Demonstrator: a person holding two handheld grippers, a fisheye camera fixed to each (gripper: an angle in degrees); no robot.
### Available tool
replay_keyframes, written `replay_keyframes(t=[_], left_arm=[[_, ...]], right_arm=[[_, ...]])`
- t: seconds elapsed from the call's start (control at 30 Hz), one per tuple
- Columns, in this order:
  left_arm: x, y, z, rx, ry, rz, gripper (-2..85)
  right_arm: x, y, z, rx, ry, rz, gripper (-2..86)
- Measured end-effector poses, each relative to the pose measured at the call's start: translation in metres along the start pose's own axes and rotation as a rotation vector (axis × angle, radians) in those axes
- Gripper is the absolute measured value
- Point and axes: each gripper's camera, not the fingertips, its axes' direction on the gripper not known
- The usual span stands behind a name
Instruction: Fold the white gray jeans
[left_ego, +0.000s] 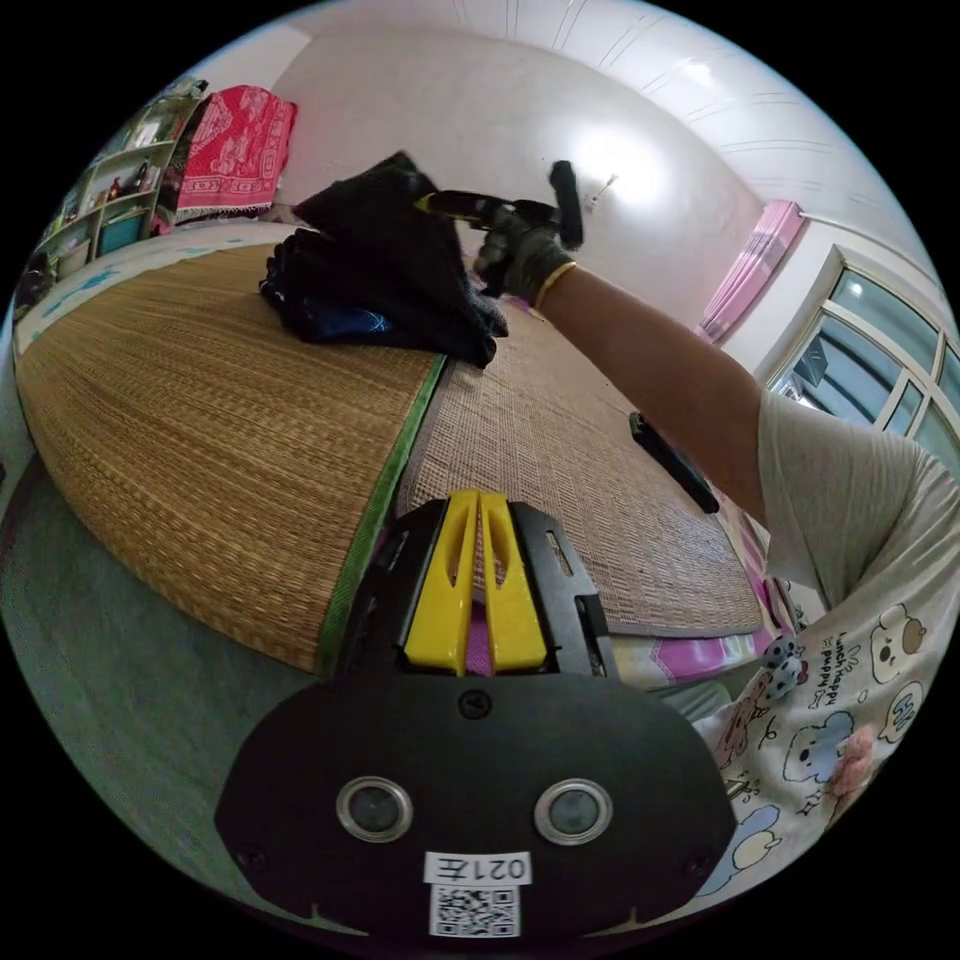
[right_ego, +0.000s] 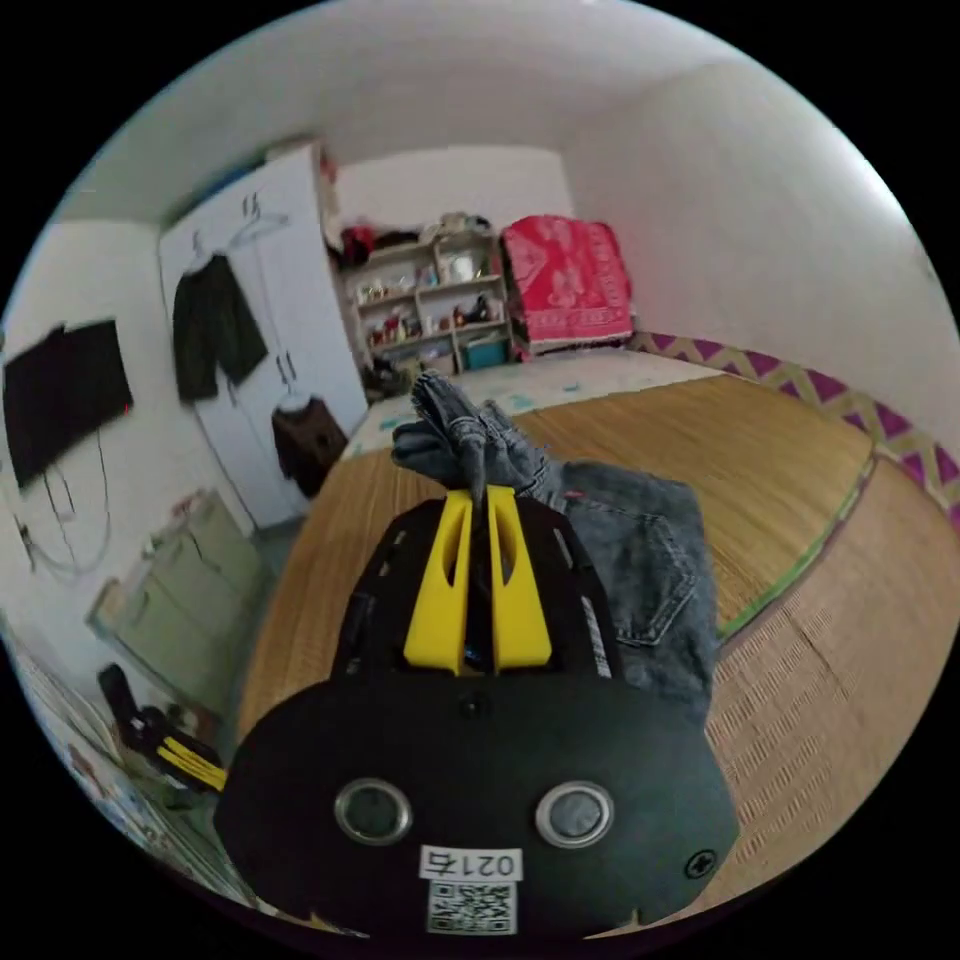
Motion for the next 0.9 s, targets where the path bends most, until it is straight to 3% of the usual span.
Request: replay_keyframes(t=[0.23, 0.3, 0.43, 0.53, 0.67, 0.83, 0.9], left_arm=[[0.004, -0.002, 0.005, -0.016, 0.099, 0.003, -1.0], [0.008, -0.002, 0.012, -0.037, 0.150, 0.009, -1.0], [0.012, 0.003, 0.023, -0.078, 0.265, 0.001, -1.0], [0.006, 0.009, 0.021, -0.090, 0.251, -0.020, -0.9], [-0.010, 0.014, 0.020, -0.110, 0.247, -0.053, -0.9], [-0.025, 0.007, 0.020, -0.094, 0.215, -0.088, -0.5], [-0.026, 0.002, 0.023, -0.085, 0.223, -0.098, 0.0]], right_arm=[[-0.024, 0.029, -0.165, 0.011, 0.175, -0.143, 0.8], [-0.054, 0.056, -0.185, -0.091, 0.212, -0.192, 0.7], [-0.137, 0.154, -0.154, -0.540, 0.345, -0.338, 0.7], [-0.180, 0.244, -0.107, -0.776, 0.191, -0.364, 1.2], [-0.200, 0.273, -0.123, -0.608, 0.364, -0.307, 3.7], [-0.204, 0.264, -0.160, -0.460, 0.267, -0.273, 11.2], [-0.208, 0.267, -0.155, -0.484, 0.269, -0.309, 12.0]])
